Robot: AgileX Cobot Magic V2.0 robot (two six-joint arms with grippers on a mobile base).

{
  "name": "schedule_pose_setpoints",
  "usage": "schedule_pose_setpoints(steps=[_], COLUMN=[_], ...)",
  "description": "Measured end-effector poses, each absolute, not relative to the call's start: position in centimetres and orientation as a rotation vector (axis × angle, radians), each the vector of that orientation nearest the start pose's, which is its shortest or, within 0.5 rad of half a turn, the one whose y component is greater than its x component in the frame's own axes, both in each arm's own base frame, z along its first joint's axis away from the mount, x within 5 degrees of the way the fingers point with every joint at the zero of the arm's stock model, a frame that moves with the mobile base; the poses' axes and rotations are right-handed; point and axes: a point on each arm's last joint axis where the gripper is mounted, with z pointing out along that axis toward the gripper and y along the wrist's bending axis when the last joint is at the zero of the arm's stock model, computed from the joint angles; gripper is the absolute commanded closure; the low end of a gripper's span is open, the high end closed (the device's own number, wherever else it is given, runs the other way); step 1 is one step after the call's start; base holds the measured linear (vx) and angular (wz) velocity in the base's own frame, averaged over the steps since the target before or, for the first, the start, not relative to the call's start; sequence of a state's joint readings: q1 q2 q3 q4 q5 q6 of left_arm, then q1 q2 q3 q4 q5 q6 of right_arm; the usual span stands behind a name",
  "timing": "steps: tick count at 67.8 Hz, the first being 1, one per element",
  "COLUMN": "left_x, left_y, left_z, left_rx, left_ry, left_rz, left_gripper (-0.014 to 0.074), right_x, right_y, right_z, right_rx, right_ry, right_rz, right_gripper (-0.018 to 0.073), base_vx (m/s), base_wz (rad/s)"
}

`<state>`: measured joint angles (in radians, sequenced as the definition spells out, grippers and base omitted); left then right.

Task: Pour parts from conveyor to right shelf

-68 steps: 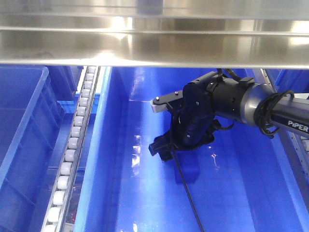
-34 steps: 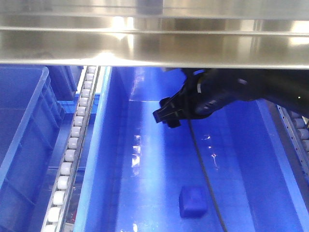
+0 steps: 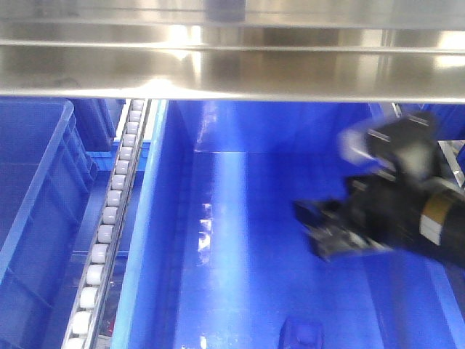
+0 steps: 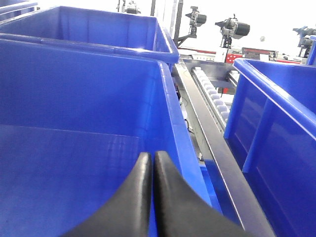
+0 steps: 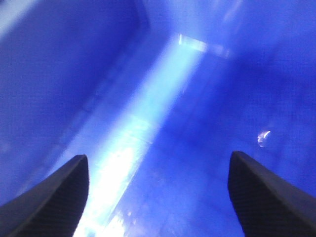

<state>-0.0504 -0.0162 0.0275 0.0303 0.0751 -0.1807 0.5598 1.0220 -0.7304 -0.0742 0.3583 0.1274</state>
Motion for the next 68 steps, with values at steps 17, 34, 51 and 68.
schedule_pose_setpoints(steps=[17, 34, 51, 68], left_x=[5.6, 5.6, 5.6, 5.6], left_y=[-0.3, -0.3, -0.3, -0.3], left_z=[19.8, 19.8, 19.8, 19.8], left_rx=[-0.080, -0.080, -0.080, -0.080], left_ry=[1.570, 1.570, 1.570, 1.570], left_rz=[-0.156, -0.156, -0.156, -0.156], left_gripper=[0.0603, 0.0603, 0.0603, 0.0603], right_x=[12.2, 6.3, 3.3, 3.0], right_y=[7.4, 3.7, 1.8, 1.6], right_z=[32.0, 32.0, 29.9, 29.6], right_rx=[-0.522, -0.468, -0.450, -0.449], right_ry=[1.876, 1.651, 1.539, 1.529], right_rz=[0.350, 0.387, 0.390, 0.390], right_gripper=[0.0013, 0.0013, 0.0014, 0.0312], base_vx=[0.00, 0.00, 0.00, 0.00], base_wz=[0.00, 0.00, 0.00, 0.00])
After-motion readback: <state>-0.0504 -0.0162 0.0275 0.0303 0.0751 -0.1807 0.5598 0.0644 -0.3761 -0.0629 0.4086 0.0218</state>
